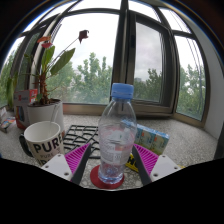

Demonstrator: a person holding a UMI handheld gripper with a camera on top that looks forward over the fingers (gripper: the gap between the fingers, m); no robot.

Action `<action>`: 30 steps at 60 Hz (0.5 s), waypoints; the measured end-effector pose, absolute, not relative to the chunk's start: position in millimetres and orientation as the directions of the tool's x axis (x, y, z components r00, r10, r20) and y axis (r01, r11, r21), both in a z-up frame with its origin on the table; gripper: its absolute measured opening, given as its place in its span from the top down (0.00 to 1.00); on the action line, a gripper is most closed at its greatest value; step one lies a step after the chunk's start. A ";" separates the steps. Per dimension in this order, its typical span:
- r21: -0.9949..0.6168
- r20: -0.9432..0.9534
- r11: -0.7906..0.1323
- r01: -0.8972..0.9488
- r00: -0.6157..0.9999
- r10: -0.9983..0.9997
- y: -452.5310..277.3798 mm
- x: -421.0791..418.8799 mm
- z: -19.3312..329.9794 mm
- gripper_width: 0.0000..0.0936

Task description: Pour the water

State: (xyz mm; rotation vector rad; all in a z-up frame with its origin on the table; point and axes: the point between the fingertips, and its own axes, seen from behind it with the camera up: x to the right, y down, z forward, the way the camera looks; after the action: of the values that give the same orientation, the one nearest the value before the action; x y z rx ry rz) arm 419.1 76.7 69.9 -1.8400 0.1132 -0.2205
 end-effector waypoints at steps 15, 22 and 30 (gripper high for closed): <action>-0.948 0.058 -0.316 -0.027 0.965 -0.256 15.9 407.9 104.2 0.09; -0.955 0.046 -0.293 -0.043 0.956 -0.291 -31.0 393.8 132.0 0.09; -0.958 0.060 -0.284 -0.034 0.947 -0.314 -94.3 368.2 154.6 0.09</action>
State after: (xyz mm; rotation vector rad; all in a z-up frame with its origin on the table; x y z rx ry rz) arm 368.2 -94.3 154.6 -1.8455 0.2559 -0.2775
